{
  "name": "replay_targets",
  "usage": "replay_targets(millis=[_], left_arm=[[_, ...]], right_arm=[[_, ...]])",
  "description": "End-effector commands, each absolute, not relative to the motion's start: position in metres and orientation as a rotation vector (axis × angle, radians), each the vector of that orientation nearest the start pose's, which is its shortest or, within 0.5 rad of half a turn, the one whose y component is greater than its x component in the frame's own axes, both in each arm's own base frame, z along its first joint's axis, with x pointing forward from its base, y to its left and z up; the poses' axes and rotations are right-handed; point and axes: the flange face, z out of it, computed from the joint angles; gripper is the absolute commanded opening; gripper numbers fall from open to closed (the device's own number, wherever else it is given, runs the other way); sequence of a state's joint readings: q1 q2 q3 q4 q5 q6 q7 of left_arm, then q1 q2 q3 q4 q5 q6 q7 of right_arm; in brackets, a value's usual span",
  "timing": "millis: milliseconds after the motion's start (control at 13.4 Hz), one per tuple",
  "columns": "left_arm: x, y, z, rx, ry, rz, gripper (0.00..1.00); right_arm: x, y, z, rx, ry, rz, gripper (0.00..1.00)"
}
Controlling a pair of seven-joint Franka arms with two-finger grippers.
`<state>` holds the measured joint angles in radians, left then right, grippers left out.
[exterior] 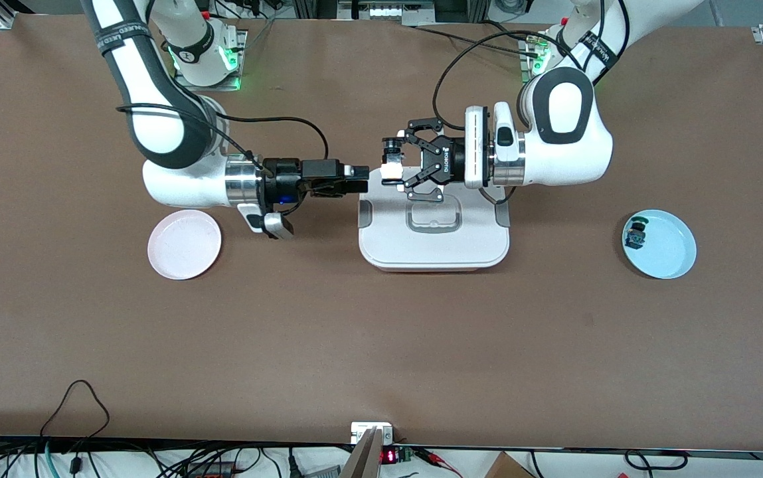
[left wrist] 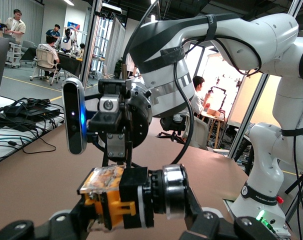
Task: Transfer orange switch to right arm and place
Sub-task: 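Carry the switch above the box while the right gripper reaches toward it, then close the right gripper on the orange switch and open the left gripper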
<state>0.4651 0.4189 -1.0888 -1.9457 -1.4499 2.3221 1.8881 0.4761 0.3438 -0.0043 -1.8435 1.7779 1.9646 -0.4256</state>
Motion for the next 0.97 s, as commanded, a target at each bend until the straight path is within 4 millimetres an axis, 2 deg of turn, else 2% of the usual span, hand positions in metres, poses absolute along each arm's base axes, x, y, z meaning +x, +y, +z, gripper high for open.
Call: replay_targets(millis=[0,300,599,899], left_arm=[[0.519,-0.335,0.411,1.443,-1.117,0.947,0.00],[0.518,-0.336,0.409,1.442,-1.117,0.943,0.00],[0.518,-0.335,0.408,1.442,-1.114,0.942,0.00],[0.518,-0.335,0.409,1.438,-1.113,0.941,0.00]], right_arm=[[0.544,0.362,0.386,-1.619,0.190,0.194,1.00],[0.536,0.371,0.380,-1.592,0.271,0.219,1.00],[0.524,0.394,0.380,-1.572,0.323,0.212,1.00],[0.524,0.394,0.387,-1.565,0.342,0.226,0.96]])
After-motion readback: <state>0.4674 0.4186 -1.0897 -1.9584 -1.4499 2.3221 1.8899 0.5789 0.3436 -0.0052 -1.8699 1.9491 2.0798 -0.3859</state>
